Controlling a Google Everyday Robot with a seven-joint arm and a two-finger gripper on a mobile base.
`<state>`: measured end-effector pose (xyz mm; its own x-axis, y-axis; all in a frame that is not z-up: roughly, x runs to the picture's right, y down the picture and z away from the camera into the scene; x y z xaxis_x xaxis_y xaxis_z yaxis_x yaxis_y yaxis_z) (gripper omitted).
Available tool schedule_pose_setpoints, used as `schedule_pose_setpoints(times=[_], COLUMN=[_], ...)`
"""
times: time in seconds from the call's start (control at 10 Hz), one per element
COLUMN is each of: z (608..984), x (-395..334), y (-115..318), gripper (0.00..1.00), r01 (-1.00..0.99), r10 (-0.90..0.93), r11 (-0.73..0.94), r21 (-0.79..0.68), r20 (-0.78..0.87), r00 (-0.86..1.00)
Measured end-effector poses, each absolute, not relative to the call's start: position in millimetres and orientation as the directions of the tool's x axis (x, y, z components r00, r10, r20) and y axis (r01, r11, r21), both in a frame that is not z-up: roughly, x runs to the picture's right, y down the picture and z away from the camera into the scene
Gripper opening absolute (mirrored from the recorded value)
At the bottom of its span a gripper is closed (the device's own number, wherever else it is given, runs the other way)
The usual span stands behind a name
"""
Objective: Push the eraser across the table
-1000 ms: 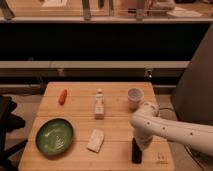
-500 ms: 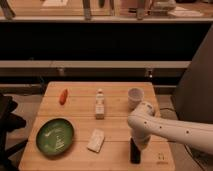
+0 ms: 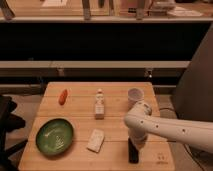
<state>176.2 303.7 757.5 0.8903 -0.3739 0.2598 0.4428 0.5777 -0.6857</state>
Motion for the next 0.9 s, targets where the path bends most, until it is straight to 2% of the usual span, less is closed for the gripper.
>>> schedule_pose_setpoints(times=[0.9], z=[762.2], x=[150.9], y=[301.2], gripper=[0.0], r01=[0.525], r10=[-0.442], r11=[0.529], r21=[-0.666], r20=[0.312], r00=[0.841])
